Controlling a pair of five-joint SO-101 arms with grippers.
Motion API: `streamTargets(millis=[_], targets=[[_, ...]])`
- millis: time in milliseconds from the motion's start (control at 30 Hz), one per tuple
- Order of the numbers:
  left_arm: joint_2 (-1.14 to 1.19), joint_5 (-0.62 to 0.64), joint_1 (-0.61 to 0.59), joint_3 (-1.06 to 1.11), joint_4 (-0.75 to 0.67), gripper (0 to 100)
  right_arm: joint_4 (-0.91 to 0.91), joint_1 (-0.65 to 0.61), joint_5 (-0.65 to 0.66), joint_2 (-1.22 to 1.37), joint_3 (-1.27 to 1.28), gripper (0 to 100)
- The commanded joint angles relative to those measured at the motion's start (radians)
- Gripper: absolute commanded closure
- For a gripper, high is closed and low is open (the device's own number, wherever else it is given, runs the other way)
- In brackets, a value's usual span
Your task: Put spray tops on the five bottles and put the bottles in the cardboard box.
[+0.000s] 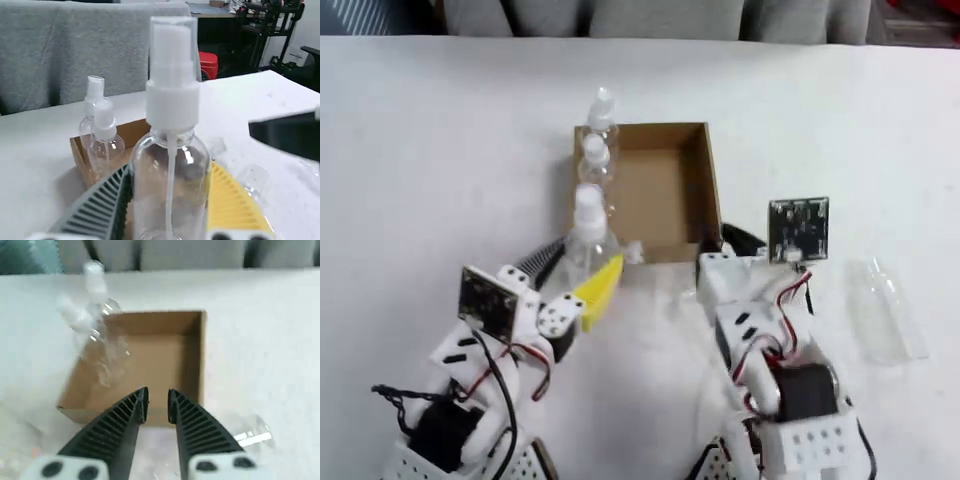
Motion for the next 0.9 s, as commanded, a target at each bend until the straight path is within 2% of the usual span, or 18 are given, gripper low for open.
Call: streamTargets(millis=[0,133,333,433,600,733,867], targets=[[-0.015,-0.005,-0.079,-0.005,-0.086,97,-0.119,0.101,0.011,-0.012,0.143,95.7],[-0.012,-0.003,-0.101,0.021,-0.175,97,-0.217,0.147,0.005,-0.012,0.272,96.0],[-0.012,-0.003,-0.091,0.198,-0.488,97,-0.231,0.163,0.002,-0.012,0.345,96.1],[-0.01,-0.003,-0.09,0.193,-0.571,97,-0.231,0.077,0.002,-0.012,0.345,96.1],[0.015,-0.003,-0.09,0.132,-0.577,97,-0.219,-0.053,-0.031,-0.085,0.345,96.1],[0.213,-0.002,-0.051,0.08,-0.64,97,-0.062,-0.071,-0.212,-0.291,0.344,95.7],[0.539,0.078,-0.033,-0.084,-0.73,98,0.045,-0.071,-0.209,-0.487,0.354,96.1]])
